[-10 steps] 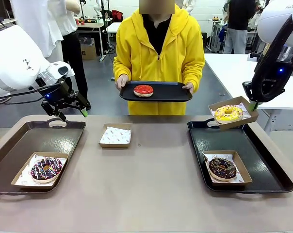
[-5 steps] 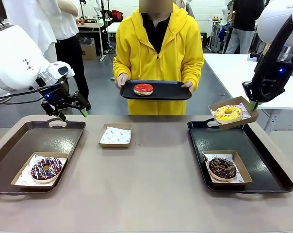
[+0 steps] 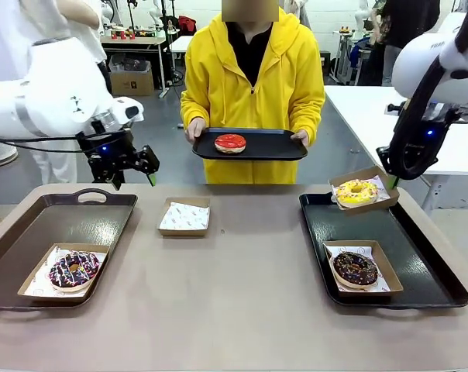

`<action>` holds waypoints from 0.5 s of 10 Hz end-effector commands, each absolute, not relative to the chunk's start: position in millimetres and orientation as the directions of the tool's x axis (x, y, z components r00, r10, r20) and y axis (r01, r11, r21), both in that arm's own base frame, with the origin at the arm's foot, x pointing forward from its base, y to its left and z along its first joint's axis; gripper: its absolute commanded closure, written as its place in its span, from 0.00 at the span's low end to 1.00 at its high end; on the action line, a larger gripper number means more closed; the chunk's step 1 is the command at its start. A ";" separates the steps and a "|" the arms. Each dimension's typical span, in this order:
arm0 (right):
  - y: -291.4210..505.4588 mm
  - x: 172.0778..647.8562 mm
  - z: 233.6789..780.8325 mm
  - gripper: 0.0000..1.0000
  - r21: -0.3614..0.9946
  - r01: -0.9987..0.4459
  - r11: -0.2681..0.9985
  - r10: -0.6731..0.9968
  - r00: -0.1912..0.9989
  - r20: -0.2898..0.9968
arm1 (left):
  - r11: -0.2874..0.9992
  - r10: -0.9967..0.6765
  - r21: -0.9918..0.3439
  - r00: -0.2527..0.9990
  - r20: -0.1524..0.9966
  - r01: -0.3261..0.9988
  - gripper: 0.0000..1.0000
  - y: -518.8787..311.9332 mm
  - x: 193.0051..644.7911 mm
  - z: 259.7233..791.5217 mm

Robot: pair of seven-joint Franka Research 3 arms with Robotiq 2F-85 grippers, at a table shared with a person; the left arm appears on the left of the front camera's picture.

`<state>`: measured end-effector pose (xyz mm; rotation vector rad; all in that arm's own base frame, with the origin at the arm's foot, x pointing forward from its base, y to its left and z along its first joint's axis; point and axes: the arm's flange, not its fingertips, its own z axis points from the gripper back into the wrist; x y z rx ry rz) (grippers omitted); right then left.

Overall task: Individually package the donuts and arrange them on the tray.
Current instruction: Place the picked Paper togo box on the Handle tray while simultaneously picking up another Paper togo box from the table with the other hand.

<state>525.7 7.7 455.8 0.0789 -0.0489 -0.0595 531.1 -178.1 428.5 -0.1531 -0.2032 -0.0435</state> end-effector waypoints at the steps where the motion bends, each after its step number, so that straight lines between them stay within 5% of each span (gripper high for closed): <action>1: 18.0 534.8 442.0 0.99 0.060 0.041 0.997 -0.044 0.998 0.050 | 0.998 -0.012 -0.064 0.988 0.155 0.022 0.00 -201.7 549.7 427.5; 5: 33.3 545.6 417.0 0.99 0.039 0.029 0.999 -0.031 0.998 0.051 | 0.999 0.018 0.030 0.991 0.132 -0.022 0.00 -224.5 571.6 399.3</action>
